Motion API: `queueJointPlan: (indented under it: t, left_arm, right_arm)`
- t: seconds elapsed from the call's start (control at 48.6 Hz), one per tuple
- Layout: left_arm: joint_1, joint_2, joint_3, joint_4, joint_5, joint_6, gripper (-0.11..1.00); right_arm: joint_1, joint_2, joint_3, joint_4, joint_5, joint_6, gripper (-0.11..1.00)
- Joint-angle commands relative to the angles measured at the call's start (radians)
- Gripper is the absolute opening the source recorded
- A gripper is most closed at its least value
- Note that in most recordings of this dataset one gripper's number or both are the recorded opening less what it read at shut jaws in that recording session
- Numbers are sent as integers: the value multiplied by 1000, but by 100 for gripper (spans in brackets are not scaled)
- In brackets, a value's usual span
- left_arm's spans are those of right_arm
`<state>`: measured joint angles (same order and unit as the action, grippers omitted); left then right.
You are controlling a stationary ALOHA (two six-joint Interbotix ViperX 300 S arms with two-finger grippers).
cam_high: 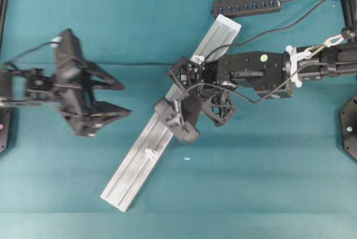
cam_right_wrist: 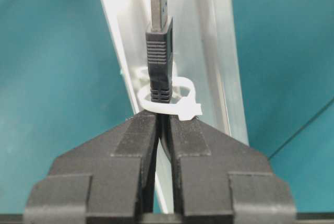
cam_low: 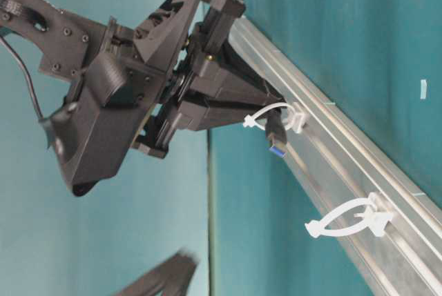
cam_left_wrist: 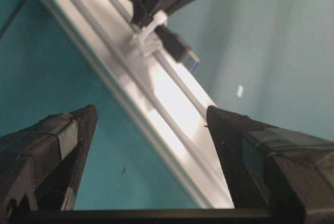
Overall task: Pass the USB cable through three rings with both arms.
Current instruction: 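Move the left gripper in and grasp the plug past the second ring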
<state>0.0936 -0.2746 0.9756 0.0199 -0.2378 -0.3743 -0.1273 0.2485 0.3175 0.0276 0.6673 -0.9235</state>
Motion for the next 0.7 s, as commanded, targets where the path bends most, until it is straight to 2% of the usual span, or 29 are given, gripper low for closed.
queueJointPlan:
  t: [0.0, 0.103, 0.432, 0.679]
  left_arm:
    - [-3, 58, -48, 2, -43, 0, 92]
    - [-5, 127, -95, 2, -55, 2, 92]
    - [-55, 301, -209, 2, -63, -2, 92]
    - [-63, 362, -253, 2, -58, 8, 92]
  right_arm:
    - [-3, -6, -9, 9, -6, 46, 8]
    - [-8, -8, -9, 9, -14, 75, 8]
    - [-14, -9, -6, 9, -12, 83, 8]
    - [-15, -9, -5, 11, -14, 84, 8]
